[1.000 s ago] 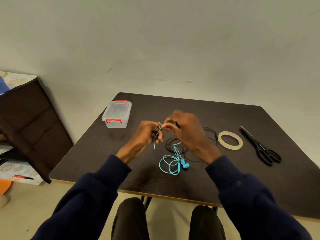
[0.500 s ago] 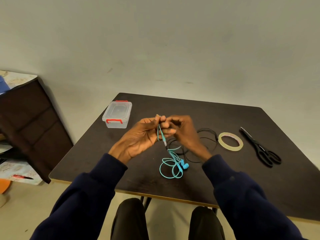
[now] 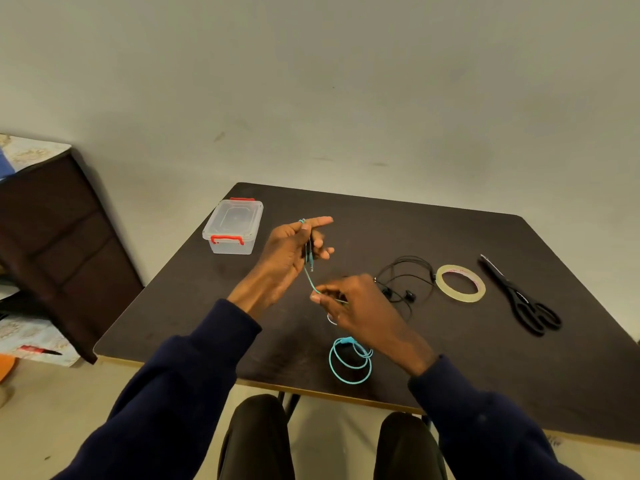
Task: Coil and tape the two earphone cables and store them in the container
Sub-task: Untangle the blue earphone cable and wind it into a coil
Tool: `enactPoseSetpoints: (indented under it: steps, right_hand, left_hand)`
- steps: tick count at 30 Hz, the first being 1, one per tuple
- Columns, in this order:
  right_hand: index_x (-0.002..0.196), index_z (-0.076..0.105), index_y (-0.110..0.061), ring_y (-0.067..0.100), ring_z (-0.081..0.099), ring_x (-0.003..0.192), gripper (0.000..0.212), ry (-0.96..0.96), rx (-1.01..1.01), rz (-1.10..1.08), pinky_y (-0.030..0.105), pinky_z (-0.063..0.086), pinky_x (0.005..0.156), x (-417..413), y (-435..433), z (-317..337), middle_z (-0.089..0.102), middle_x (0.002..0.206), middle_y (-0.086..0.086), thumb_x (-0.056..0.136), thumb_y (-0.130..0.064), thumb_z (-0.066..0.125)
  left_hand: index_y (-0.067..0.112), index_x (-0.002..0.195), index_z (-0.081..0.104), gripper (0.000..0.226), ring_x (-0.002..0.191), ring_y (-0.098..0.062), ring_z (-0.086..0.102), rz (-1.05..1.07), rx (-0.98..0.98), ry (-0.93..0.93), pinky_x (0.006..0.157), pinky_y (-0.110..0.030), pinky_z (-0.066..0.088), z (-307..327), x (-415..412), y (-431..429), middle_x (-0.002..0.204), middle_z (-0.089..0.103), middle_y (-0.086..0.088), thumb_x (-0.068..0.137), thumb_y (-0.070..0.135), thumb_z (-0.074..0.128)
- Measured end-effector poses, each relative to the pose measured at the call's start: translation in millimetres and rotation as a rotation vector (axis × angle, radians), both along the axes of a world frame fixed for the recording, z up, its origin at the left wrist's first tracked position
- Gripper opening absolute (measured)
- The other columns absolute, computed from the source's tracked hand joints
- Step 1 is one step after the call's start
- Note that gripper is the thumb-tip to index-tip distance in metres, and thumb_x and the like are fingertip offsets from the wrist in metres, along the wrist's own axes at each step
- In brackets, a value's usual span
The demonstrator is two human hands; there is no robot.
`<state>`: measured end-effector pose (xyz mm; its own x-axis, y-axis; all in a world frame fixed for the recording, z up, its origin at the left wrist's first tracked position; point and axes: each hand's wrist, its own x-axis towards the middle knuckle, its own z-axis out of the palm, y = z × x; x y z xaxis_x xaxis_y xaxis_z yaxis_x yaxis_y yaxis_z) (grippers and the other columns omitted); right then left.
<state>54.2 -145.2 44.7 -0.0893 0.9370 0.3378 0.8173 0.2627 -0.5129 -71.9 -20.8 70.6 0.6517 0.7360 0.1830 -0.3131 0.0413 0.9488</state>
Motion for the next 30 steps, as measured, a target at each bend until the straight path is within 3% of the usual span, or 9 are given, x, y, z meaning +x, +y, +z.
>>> enactPoseSetpoints:
  steps: [5,7,9,11,14,17,21,26,30]
  right_hand:
    - [0.092,0.073,-0.023,0.009,0.059,0.065,0.017,-0.342,0.204,-0.038,0.035,0.054,0.059,5.4,2.8,31.0,0.068,0.080,-0.006,0.098,-0.034,0.061]
    - [0.092,0.074,-0.026,0.012,0.063,0.069,0.009,-0.405,0.311,-0.068,0.036,0.054,0.059,11.9,5.7,48.5,0.069,0.084,-0.008,0.094,-0.030,0.067]
    - [0.096,0.076,-0.024,0.014,0.066,0.072,0.007,-0.415,0.372,-0.101,0.030,0.053,0.061,20.8,12.9,60.3,0.071,0.087,-0.006,0.092,-0.026,0.070]
    - [0.097,0.077,-0.022,0.011,0.066,0.074,0.009,-0.348,0.392,-0.115,0.027,0.050,0.063,28.5,22.4,66.4,0.072,0.088,-0.006,0.092,-0.027,0.072]
    - [0.098,0.077,-0.020,0.007,0.065,0.079,0.011,-0.131,0.350,-0.081,0.030,0.055,0.071,35.4,34.6,67.5,0.072,0.089,-0.008,0.093,-0.027,0.071]
    - [0.099,0.078,-0.016,0.006,0.067,0.080,0.010,0.102,0.290,-0.065,0.021,0.053,0.073,36.1,43.2,65.4,0.072,0.087,-0.007,0.094,-0.019,0.070]
    - [0.097,0.078,-0.013,0.007,0.070,0.075,0.012,0.309,0.209,-0.112,0.023,0.055,0.069,38.2,52.6,48.4,0.075,0.083,0.000,0.096,-0.016,0.067]
    - [0.092,0.075,-0.013,0.006,0.053,0.045,0.016,0.597,-0.078,-0.161,0.019,0.043,0.041,24.6,41.3,3.3,0.068,0.065,-0.003,0.100,-0.016,0.061]
    - [0.104,0.074,-0.010,0.009,0.049,0.042,0.018,0.669,-0.190,-0.104,0.021,0.039,0.038,5.0,22.4,-16.7,0.068,0.074,0.010,0.102,-0.017,0.058]
  left_hand:
    - [0.006,0.098,0.071,0.042,0.063,-0.010,0.063,0.047,0.217,0.264,0.063,-0.022,0.051,-5.9,2.5,-12.7,0.068,0.067,-0.002,0.107,0.016,0.031]
    - [0.005,0.079,0.067,0.052,0.059,-0.018,0.061,0.014,0.232,0.300,0.060,-0.027,0.050,-8.2,-0.3,-19.1,0.064,0.066,-0.007,0.108,0.025,0.030]
    - [0.006,0.074,0.064,0.061,0.052,-0.022,0.053,-0.038,0.205,0.302,0.055,-0.027,0.047,-8.6,-3.5,-22.1,0.057,0.057,-0.010,0.108,0.041,0.026]
    - [0.009,0.070,0.058,0.061,0.048,-0.016,0.039,-0.063,0.133,0.266,0.053,-0.026,0.045,-6.9,-5.9,-25.2,0.053,0.041,-0.006,0.106,0.048,0.028]
    - [0.011,0.069,0.051,0.049,0.046,-0.011,0.026,-0.146,-0.022,0.096,0.054,-0.027,0.041,-2.2,-6.5,-29.3,0.053,0.028,0.000,0.106,0.039,0.036]
    - [0.009,0.079,0.058,0.041,0.044,-0.009,0.029,-0.234,-0.110,-0.027,0.057,-0.027,0.044,0.0,-10.2,-29.6,0.051,0.030,0.003,0.107,0.031,0.037]
    - [-0.002,0.106,0.062,0.035,0.047,-0.010,0.044,-0.290,-0.140,-0.097,0.067,-0.029,0.052,3.4,-15.7,-29.9,0.051,0.040,0.002,0.107,0.018,0.034]
    - [0.001,0.109,0.055,0.021,0.076,-0.021,0.072,-0.250,-0.203,-0.234,0.084,-0.036,0.060,8.0,-13.3,-21.2,0.076,0.068,-0.006,0.090,0.006,0.047]
    - [-0.001,0.113,0.058,0.026,0.110,-0.039,0.067,-0.170,-0.178,-0.289,0.097,-0.041,0.055,5.7,-8.4,-7.5,0.112,0.072,-0.020,0.089,0.006,0.050]
